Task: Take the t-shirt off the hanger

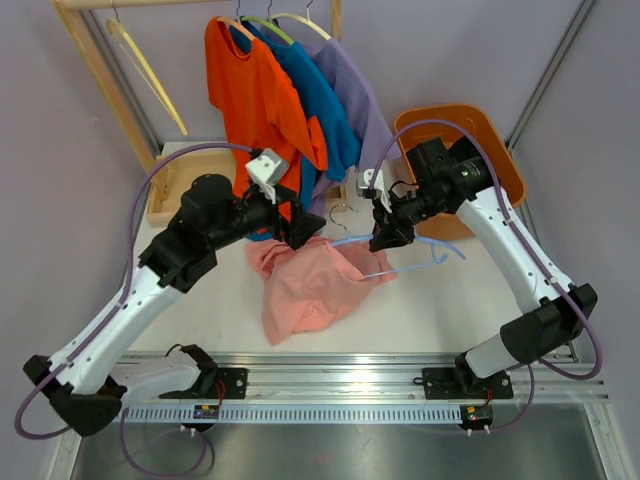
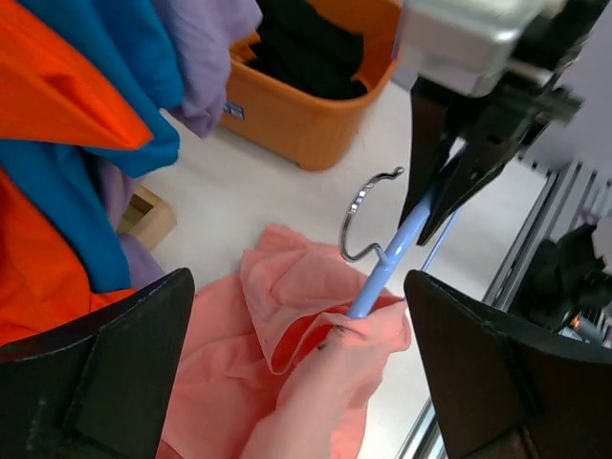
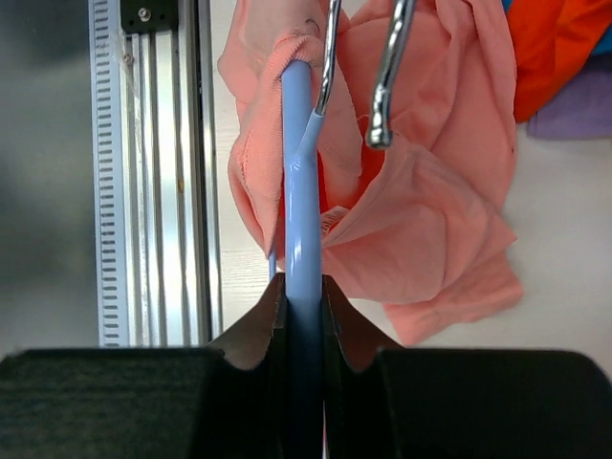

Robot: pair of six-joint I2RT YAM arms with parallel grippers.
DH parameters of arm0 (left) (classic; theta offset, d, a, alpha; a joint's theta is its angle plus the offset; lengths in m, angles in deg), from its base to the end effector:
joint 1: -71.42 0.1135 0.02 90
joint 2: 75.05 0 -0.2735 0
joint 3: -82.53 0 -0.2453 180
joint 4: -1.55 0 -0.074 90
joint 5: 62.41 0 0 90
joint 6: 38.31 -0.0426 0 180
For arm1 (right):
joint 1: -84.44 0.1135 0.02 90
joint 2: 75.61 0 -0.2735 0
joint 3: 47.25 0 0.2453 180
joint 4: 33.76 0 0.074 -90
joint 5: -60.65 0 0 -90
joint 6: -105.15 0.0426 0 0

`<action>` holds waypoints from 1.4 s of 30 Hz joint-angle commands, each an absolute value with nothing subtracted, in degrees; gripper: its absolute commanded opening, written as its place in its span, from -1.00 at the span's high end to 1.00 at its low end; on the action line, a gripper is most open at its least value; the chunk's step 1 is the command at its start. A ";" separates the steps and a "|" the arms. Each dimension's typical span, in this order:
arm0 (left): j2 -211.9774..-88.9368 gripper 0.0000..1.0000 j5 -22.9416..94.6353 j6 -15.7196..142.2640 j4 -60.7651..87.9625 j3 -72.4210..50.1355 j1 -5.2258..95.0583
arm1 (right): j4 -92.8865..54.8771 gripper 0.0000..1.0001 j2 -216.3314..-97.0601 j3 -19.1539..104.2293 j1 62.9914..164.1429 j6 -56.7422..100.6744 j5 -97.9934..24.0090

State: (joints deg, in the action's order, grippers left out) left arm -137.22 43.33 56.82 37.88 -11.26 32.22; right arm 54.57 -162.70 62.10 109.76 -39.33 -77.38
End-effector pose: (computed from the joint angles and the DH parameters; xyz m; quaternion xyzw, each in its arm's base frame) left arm 0.1699 -0.1535 0.4308 0.3081 0.7124 -0.3332 0.5353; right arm 0.2348 0.1461 0.3859 -0.6379 0.6314 0.3376 0.2835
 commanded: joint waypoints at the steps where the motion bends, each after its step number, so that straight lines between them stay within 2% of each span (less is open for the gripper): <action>1: -133.33 -0.96 34.20 66.00 36.26 -12.03 32.22 | 45.99 1.00 -160.17 61.12 109.66 -22.08 -75.50; 5: -131.40 -0.98 27.94 80.13 43.54 -13.26 32.22 | 38.51 1.00 -158.76 57.71 109.66 -8.16 -71.90; 6: -131.21 -0.98 25.76 87.91 44.69 -14.39 32.22 | 37.28 1.00 -158.41 57.09 109.66 -5.70 -71.02; 10: -132.53 -0.98 24.95 100.98 50.23 -16.16 31.43 | 34.02 1.00 -158.49 55.76 109.66 2.47 -67.33; 19: -144.82 -0.93 18.62 103.55 56.40 -11.16 25.45 | 32.52 1.00 -160.43 56.55 109.84 6.45 -68.64; 25: -151.76 -0.69 19.41 101.35 54.03 -8.43 24.92 | 32.61 1.00 -160.17 56.55 109.93 6.36 -68.90; 26: -152.21 -0.58 19.67 100.92 53.33 -8.43 24.92 | 32.69 1.00 -160.17 56.29 110.02 6.28 -68.90; 27: -152.74 -0.32 20.11 100.22 52.62 -8.43 24.92 | 32.78 1.00 -160.17 56.29 110.02 6.10 -68.99; 30: -153.89 0.23 19.85 99.25 51.39 -7.91 24.92 | 33.05 1.00 -160.17 55.94 110.02 5.31 -68.99; 31: -154.15 0.55 19.68 98.89 51.82 -7.73 24.92 | 33.31 1.00 -159.99 55.94 110.02 4.96 -68.64; 34: -153.98 1.00 17.14 97.66 54.10 -6.76 25.01 | 34.53 1.00 -159.73 55.85 110.02 2.42 -67.24; 42: -146.16 1.00 10.97 94.93 59.12 -10.53 29.92 | 40.60 1.00 -157.01 53.31 109.84 -15.76 -64.42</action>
